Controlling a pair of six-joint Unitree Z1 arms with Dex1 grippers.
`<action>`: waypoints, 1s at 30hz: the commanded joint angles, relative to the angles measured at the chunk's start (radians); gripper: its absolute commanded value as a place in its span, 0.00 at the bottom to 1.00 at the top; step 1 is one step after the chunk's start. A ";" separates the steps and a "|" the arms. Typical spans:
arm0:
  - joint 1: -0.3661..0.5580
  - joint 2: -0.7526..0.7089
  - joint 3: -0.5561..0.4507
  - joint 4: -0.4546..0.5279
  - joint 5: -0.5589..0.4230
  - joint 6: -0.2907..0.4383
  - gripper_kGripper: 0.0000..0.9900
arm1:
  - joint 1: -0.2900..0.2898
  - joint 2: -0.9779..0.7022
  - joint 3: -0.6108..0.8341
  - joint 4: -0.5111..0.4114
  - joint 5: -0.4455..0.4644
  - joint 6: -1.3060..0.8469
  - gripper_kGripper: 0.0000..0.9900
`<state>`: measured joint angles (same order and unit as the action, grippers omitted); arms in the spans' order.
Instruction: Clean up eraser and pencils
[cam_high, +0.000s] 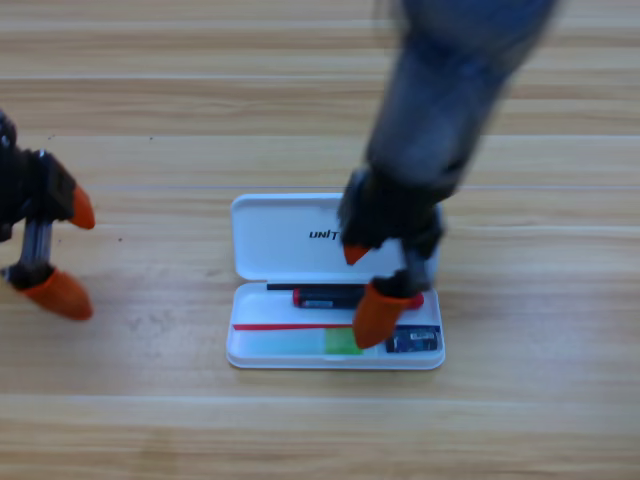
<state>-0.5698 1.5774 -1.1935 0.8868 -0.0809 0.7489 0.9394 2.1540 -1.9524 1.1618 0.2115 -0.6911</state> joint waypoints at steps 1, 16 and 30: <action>0.085 0.053 -0.067 -0.032 -0.039 0.010 0.73 | 0.006 -0.422 0.271 -0.197 0.149 0.101 0.96; 0.390 0.454 -0.388 -0.141 -0.484 0.168 0.00 | -0.019 -0.744 0.655 -0.442 0.243 0.232 0.97; 0.373 1.000 -0.999 0.340 -0.735 0.279 0.00 | -0.021 -0.772 0.684 -0.468 0.243 0.246 0.97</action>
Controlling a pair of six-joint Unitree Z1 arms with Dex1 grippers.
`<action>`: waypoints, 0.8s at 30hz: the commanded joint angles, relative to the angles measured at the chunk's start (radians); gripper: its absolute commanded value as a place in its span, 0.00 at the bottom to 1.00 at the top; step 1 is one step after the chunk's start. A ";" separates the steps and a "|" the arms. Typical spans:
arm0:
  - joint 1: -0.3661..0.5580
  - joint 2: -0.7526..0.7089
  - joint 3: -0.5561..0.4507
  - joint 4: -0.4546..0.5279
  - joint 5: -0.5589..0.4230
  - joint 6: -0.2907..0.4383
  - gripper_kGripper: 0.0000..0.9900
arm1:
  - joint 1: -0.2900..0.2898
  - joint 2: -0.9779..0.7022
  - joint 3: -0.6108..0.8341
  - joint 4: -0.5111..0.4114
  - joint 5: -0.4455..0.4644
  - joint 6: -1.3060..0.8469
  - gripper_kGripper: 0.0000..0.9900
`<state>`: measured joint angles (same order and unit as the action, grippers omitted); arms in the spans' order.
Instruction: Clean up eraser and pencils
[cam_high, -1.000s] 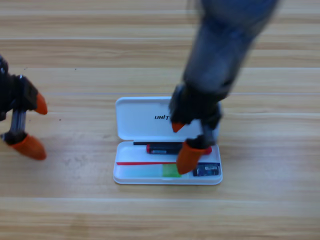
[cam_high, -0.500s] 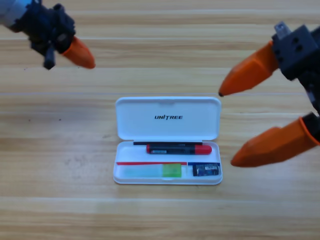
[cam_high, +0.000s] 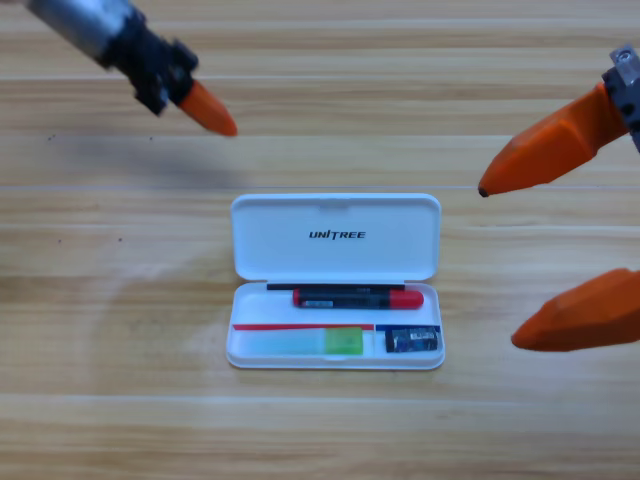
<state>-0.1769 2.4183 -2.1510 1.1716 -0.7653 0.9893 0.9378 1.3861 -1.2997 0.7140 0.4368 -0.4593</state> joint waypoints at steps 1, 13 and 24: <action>-0.027 0.170 -0.041 0.062 -0.057 0.048 0.00 | -0.019 0.002 0.033 -0.021 0.017 0.014 0.97; -0.115 0.136 -0.003 0.129 -0.081 0.075 0.00 | -0.019 0.039 0.033 -0.027 0.023 0.014 0.97; -0.204 0.059 0.079 0.128 -0.080 0.060 0.00 | -0.017 0.059 0.030 -0.027 0.039 0.022 0.97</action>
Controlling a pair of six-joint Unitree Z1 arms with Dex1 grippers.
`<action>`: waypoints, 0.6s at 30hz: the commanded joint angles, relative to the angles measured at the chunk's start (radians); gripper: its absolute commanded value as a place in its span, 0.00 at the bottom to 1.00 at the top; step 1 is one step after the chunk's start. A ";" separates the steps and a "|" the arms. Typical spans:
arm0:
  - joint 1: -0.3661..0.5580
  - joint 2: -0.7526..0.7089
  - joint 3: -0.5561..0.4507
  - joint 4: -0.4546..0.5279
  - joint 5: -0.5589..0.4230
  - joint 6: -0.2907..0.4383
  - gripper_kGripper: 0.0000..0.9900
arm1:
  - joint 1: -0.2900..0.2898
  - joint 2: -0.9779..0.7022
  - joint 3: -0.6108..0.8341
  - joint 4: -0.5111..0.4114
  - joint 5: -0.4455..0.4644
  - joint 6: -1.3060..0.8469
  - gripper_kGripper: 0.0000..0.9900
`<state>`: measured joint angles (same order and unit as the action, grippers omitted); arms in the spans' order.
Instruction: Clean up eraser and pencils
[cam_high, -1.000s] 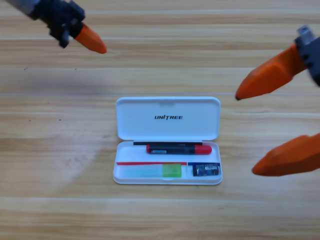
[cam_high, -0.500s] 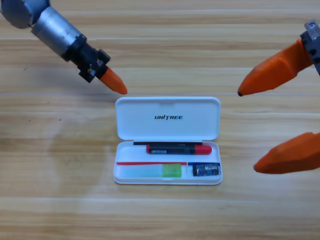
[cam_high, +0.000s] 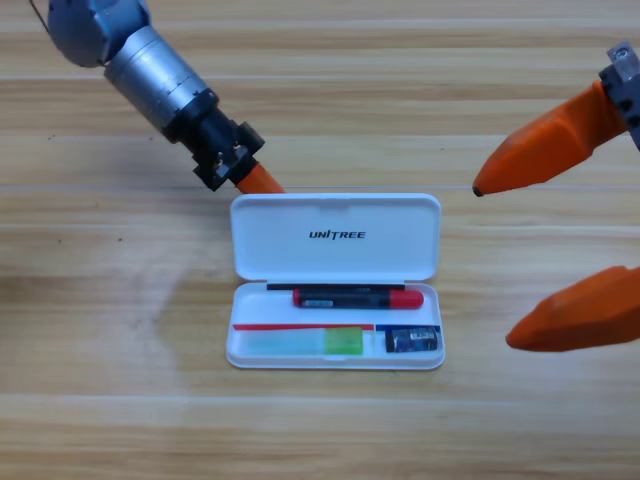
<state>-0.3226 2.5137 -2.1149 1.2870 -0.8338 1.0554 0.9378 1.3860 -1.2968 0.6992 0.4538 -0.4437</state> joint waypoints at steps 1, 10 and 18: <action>-0.061 -0.042 0.049 0.012 -0.011 -0.008 0.00 | -0.019 0.062 0.027 -0.012 0.022 0.007 0.97; -0.069 -0.105 0.108 0.011 0.002 -0.006 0.00 | -0.019 0.080 0.025 -0.012 0.023 0.007 0.97; -0.082 -0.138 0.184 -0.021 0.024 -0.005 0.00 | -0.019 0.090 0.020 -0.012 0.028 0.013 0.97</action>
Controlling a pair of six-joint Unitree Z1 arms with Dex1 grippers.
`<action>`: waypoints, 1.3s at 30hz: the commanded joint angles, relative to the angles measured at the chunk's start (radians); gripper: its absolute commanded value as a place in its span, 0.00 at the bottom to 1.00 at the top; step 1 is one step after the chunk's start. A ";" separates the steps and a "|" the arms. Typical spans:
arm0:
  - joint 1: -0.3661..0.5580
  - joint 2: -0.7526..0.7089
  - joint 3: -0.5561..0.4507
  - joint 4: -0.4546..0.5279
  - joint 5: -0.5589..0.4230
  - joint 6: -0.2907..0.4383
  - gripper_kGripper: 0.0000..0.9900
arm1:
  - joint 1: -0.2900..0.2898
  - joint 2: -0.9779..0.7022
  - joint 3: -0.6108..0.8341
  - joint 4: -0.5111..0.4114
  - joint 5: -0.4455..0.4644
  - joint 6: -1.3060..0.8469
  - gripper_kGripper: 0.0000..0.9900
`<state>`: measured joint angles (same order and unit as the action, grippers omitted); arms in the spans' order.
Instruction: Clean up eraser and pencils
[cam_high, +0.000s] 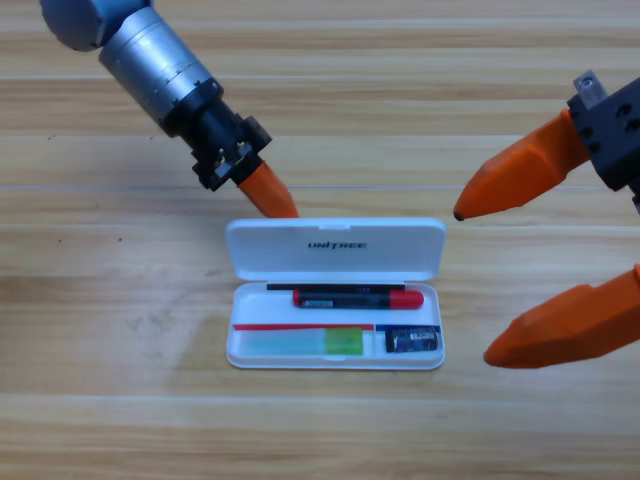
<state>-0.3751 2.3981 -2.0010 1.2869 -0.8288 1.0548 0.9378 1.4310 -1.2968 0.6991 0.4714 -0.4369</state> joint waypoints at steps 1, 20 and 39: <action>-0.033 -0.027 0.080 -0.028 0.023 -0.004 0.00 | -0.019 0.045 0.021 -0.012 0.010 0.006 0.97; -0.088 -0.048 0.189 -0.133 0.065 -0.041 0.00 | -0.019 0.069 0.013 -0.012 0.024 0.015 0.97; -0.143 -0.063 0.300 -0.239 0.085 -0.075 0.00 | -0.019 0.080 0.010 -0.012 0.026 0.017 0.97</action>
<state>-0.4849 2.3473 -1.7463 1.0746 -0.7597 0.9929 0.9378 1.4757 -1.2969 0.6990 0.4801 -0.4273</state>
